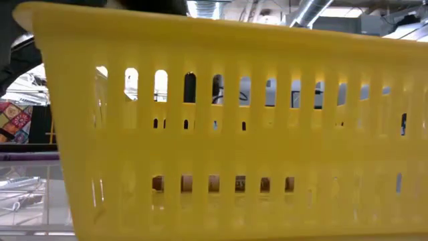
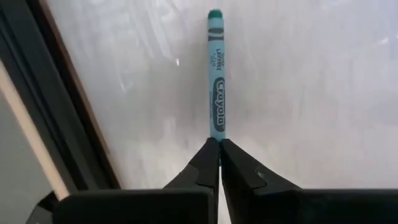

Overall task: Sort crayons
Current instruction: Put the green crayon into the green bin

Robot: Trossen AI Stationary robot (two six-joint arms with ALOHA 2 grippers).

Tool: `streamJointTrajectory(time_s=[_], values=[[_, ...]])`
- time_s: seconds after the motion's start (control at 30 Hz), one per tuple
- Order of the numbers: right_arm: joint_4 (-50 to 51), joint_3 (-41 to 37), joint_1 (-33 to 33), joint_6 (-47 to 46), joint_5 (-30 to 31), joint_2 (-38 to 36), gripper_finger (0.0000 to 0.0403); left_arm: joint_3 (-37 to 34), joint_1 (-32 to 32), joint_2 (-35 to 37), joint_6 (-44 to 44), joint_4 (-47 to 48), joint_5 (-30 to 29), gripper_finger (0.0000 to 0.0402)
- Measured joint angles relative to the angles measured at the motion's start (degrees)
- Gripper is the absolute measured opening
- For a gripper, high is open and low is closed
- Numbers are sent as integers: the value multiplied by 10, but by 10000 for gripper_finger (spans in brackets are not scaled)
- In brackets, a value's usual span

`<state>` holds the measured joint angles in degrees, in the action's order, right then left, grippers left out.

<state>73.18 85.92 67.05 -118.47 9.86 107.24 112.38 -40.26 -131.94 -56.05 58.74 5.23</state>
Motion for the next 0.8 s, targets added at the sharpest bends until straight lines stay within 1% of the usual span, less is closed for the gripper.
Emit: streamJointTrajectory(time_s=[0.23, 0.33, 0.4, 0.5, 0.6, 0.73, 0.8], values=[[75, 40, 4, 1, 46, 0, 131, 56, 25, 0, 17, 48, 0, 1], [89, 48, 7, 4, 59, 0, 131, 59, 37, 5, 17, 46, -2, 1], [89, 48, 8, 6, 66, 0, 131, 59, 42, 5, 17, 40, -13, 0], [89, 48, 9, 6, 71, 0, 131, 50, 42, 6, 20, 33, -10, 5], [88, 48, 9, 6, 72, 0, 131, 39, 34, 6, 26, 33, -8, 36], [87, 48, 9, 6, 81, 0, 131, 28, 15, 6, 41, 23, -21, 110], [87, 48, 8, 6, 90, 0, 131, 27, 3, 6, 45, 21, -25, 141]])
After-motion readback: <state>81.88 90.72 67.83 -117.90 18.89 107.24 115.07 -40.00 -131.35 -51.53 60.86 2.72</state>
